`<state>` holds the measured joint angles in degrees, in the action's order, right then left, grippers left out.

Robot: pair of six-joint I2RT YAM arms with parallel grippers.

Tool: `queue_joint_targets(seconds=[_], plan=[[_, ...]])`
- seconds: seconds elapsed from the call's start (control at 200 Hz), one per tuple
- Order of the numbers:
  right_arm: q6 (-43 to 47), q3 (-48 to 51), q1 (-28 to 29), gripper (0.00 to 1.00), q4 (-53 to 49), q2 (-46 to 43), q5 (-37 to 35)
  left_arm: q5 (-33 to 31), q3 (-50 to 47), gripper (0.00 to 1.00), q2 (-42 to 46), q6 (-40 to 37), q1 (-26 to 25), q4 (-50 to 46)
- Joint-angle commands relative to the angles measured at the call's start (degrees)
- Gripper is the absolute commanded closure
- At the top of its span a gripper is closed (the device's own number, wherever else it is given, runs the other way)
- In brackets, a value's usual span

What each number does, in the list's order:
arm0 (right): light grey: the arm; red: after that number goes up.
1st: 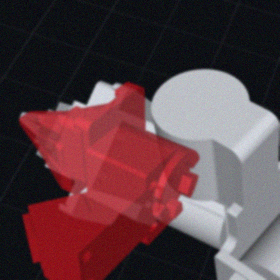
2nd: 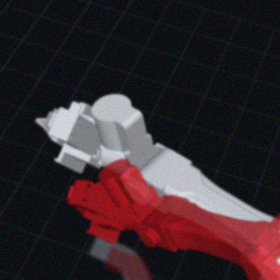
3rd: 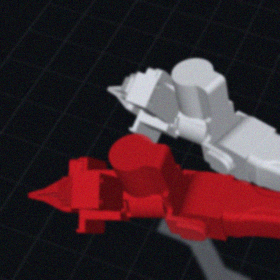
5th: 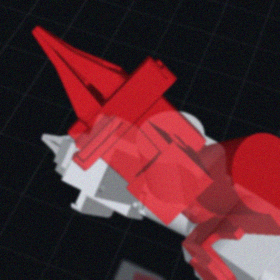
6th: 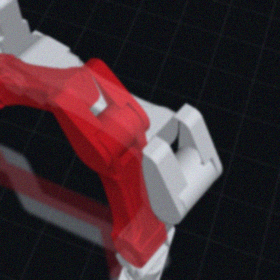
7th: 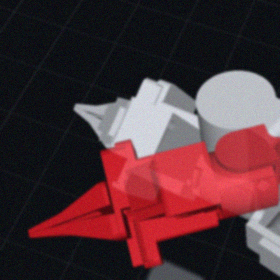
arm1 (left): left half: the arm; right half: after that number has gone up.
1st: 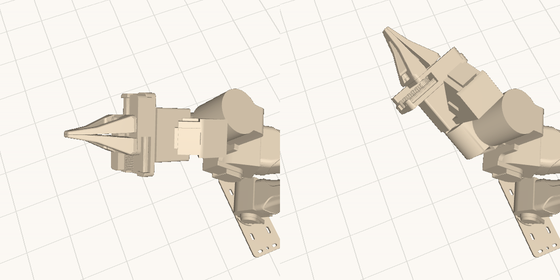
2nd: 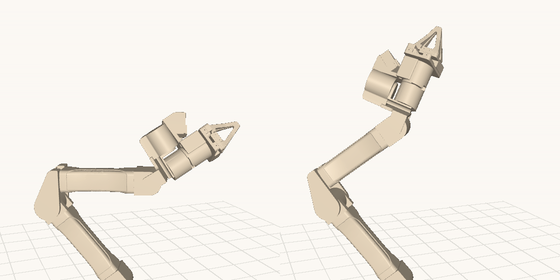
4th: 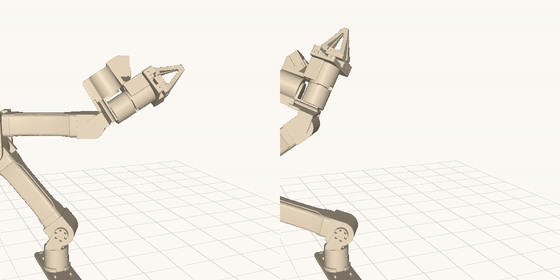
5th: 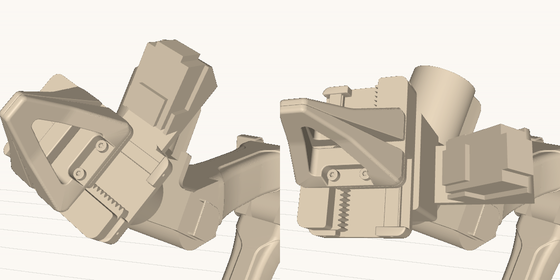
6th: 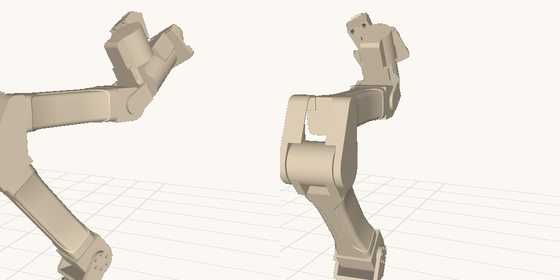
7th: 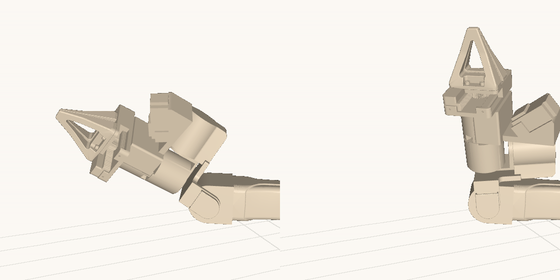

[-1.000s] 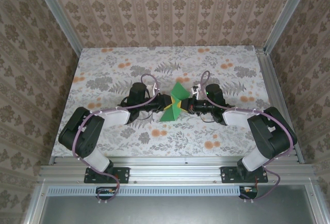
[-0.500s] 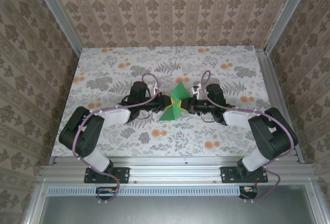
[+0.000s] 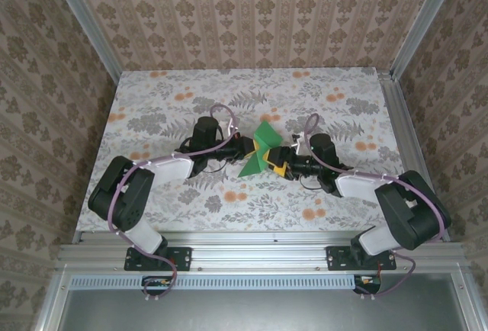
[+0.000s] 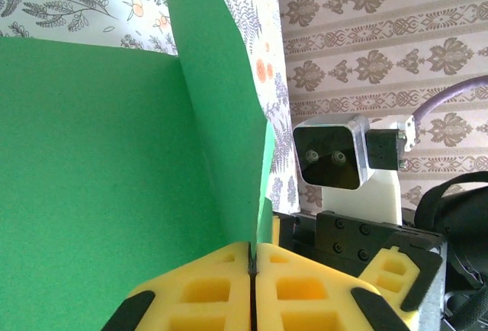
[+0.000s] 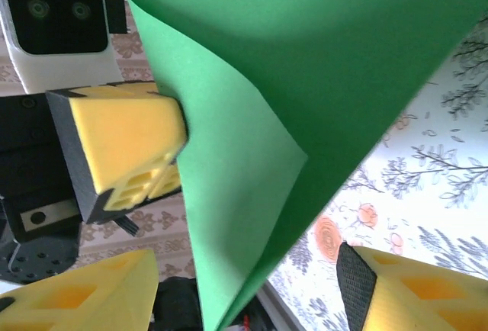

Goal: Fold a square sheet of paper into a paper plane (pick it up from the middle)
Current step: Turn over the paper at the center of the table.

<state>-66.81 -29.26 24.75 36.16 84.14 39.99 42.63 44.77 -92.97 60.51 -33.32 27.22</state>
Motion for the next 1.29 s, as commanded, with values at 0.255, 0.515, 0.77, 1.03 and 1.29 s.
queue_joint_targets(seconds=[0.255,0.515,0.77,1.03,1.29], plan=[[-14.5,0.6,1.5,0.48,20.8,6.2,-2.4,0.2,-0.3,0.91,-1.0,1.6,0.0,2.5],[-14.4,1.5,1.2,0.68,19.5,5.8,-2.4,0.6,-1.0,0.9,-1.2,1.0,0.4,2.4],[-13.3,1.6,0.6,0.75,17.1,4.6,-2.1,0.4,-2.0,0.86,0.1,0.1,1.1,1.0],[-12.6,1.2,0.3,0.78,15.3,4.5,-1.5,0.8,-1.9,0.83,0.2,0.0,1.2,1.0],[-11.2,0.4,0.1,0.87,12.7,4.8,-0.9,1.2,-2.0,0.75,0.5,-0.9,1.3,-0.4]])
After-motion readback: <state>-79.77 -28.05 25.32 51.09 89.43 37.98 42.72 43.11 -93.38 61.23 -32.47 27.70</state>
